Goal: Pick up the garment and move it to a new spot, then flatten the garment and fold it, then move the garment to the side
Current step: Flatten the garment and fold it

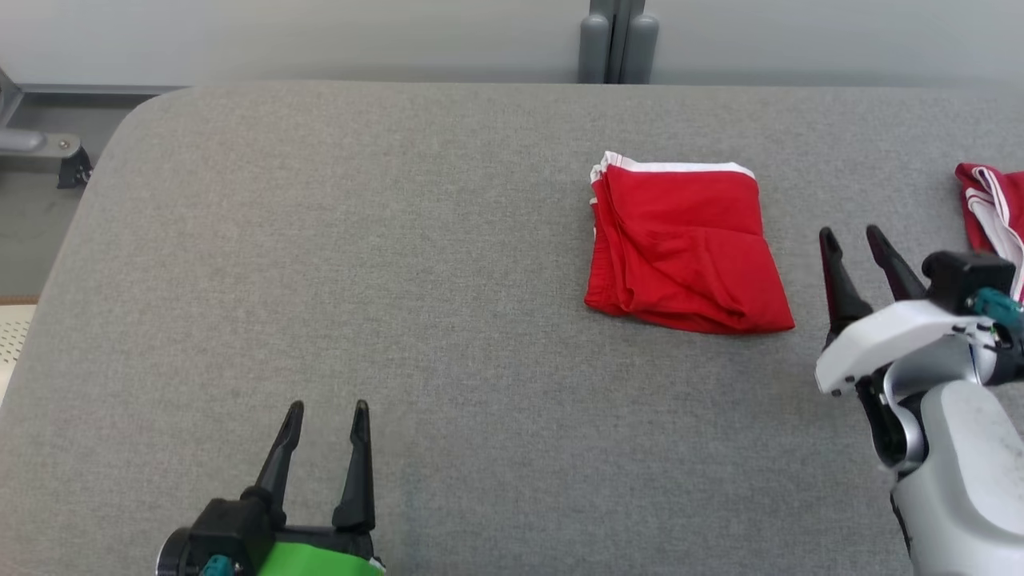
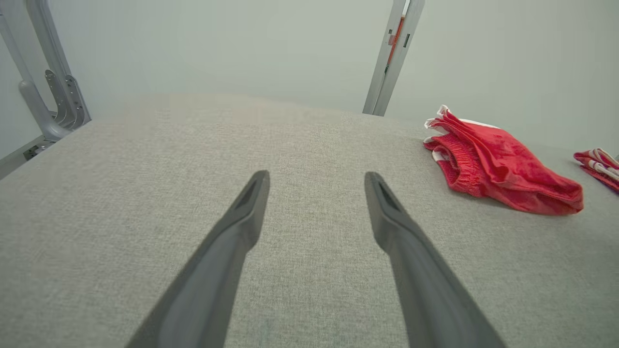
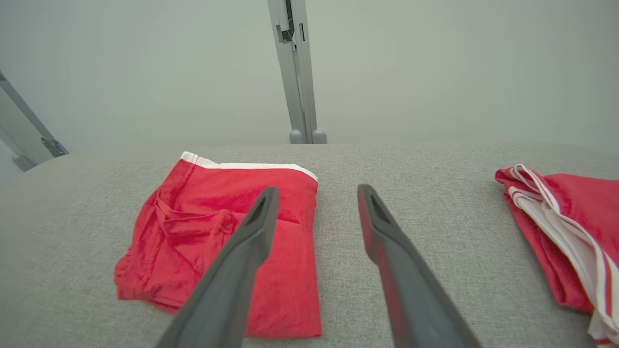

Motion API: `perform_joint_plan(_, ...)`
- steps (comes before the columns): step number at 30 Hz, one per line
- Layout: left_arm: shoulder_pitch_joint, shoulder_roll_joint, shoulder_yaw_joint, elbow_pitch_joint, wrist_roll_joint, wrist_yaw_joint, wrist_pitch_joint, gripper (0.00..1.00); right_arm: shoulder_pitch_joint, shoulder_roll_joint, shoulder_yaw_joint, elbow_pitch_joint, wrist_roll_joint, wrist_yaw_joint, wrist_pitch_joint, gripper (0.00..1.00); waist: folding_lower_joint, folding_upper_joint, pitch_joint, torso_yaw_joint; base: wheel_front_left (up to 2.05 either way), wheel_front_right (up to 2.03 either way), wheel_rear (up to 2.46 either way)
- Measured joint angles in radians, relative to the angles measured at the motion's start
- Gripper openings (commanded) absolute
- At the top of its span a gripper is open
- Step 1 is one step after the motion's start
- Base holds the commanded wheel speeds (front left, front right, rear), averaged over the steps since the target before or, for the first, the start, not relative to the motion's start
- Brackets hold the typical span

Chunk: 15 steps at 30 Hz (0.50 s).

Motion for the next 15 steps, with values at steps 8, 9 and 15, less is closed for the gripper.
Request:
perform_joint_plan(8,-0.061,0.000,-0.034,0.014,-0.031,-0.016,0.000,1.00,-0.172,-0.004,0.027,0.157,-0.036,0.000,0.051,0.00,0.0000,0.0000,0.080,0.025,0.00,0.00,0.00)
perform_joint_plan(9,-0.067,0.000,-0.036,0.016,-0.036,-0.016,0.000,1.00,-0.186,-0.008,0.035,0.182,-0.043,0.000,0.053,0.00,0.0000,0.0000,0.090,0.035,0.00,0.00,0.00)
perform_joint_plan(15,-0.082,0.000,-0.044,0.027,-0.053,-0.014,0.000,1.00,-0.219,-0.028,0.066,0.291,-0.058,0.000,0.046,0.00,0.0000,0.0000,0.131,0.093,0.00,0.00,0.00)
